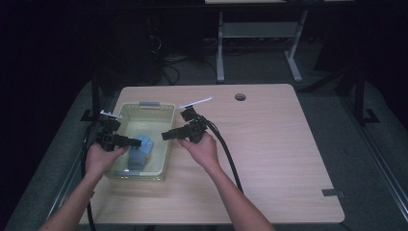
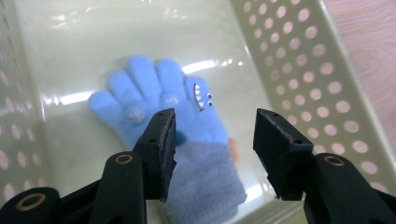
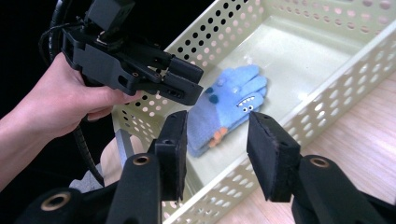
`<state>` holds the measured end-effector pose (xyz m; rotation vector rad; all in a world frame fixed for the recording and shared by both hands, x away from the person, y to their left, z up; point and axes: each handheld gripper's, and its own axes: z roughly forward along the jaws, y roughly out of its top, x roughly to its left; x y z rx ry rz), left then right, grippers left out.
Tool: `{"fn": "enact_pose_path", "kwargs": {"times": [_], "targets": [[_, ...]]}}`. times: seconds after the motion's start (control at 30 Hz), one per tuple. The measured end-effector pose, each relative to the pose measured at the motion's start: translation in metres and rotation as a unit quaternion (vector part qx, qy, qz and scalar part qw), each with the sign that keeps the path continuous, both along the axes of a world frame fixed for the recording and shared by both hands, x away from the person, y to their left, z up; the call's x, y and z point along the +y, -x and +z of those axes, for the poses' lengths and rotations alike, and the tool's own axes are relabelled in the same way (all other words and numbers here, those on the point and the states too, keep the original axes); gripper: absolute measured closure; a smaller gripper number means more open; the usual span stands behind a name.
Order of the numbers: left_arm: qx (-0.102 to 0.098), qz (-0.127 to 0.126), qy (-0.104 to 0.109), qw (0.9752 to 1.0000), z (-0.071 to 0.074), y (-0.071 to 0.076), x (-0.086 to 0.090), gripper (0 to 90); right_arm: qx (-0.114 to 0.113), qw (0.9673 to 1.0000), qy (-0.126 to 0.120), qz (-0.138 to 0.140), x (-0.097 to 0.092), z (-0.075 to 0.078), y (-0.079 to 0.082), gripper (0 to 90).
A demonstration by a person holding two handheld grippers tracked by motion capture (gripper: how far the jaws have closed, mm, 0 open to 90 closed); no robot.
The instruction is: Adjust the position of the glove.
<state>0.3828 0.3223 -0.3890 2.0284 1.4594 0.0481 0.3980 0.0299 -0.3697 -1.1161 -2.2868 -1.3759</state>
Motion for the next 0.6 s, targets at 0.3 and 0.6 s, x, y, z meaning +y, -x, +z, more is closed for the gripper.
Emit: {"fn": "enact_pose_path", "kwargs": {"times": [0.3,0.6], "targets": [[-0.021,-0.007,0.019,0.9996,0.010,0.002,-0.005,43.3,0.003,0.9999,-0.010,-0.009,-0.019,0.001,0.000,51.7],[-0.037,-0.008,0.036,0.9986,0.018,0.006,-0.009,40.0,-0.007,0.9998,-0.009,-0.019,-0.039,0.002,0.000,46.2]]}}
